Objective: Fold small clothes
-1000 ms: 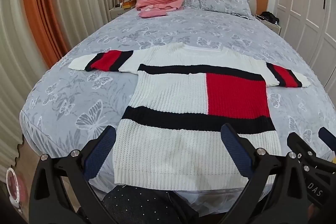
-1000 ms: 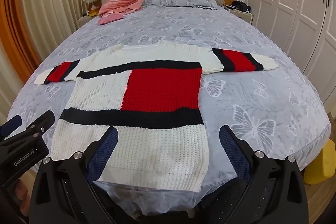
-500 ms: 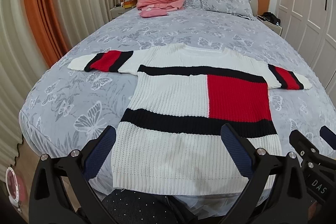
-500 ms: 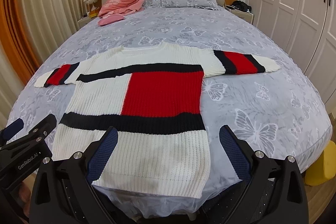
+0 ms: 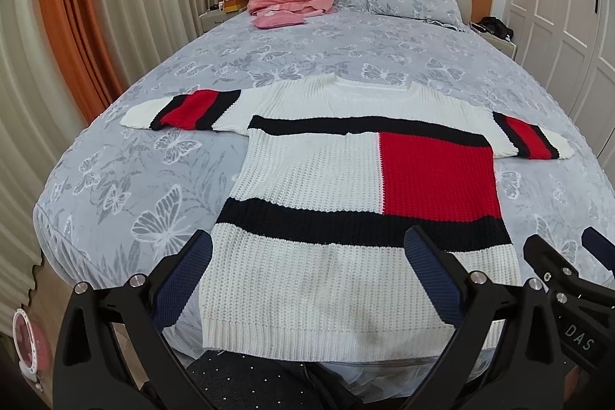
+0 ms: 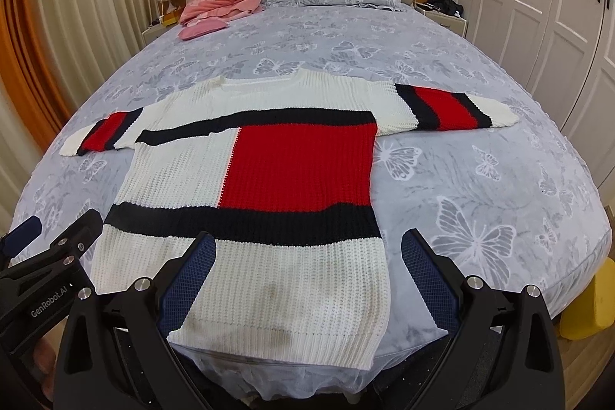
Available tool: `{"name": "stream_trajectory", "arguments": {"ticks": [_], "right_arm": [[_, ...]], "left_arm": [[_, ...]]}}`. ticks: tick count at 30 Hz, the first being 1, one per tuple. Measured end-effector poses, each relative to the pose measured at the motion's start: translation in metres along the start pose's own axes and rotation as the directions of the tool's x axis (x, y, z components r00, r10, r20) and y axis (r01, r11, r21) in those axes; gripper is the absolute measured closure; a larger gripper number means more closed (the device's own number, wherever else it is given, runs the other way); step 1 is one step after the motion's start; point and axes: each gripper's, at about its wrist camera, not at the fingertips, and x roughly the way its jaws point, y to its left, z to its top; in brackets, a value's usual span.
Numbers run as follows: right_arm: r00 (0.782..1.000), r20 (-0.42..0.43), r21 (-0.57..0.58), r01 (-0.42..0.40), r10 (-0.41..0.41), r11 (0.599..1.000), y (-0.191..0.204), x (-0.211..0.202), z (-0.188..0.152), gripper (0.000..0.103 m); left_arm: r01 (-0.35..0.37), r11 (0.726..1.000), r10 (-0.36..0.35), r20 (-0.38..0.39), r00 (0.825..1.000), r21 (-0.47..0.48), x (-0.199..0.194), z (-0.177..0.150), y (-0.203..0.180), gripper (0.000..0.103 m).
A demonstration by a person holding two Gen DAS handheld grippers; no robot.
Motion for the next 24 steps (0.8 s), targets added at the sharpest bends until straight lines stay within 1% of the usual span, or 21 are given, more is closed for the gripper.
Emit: {"name": "stream_trajectory", "arguments": {"ticks": [14, 24], "right_arm": [[1.0, -0.03, 0.004, 0.0, 0.0, 1.0, 0.0, 0.019, 0.002, 0.007], [0.999, -0.036, 0.004, -0.002, 0.002, 1.0, -0.001, 0.022, 0.003, 0.007]], "left_arm": [[-0.009, 1.0, 0.009, -0.016, 1.0, 0.012, 0.014, 0.002, -0.005, 0.005], [-0.01, 1.0, 0.011, -0.02, 1.0, 0.019, 0.019, 0.003, -0.009, 0.005]]}}
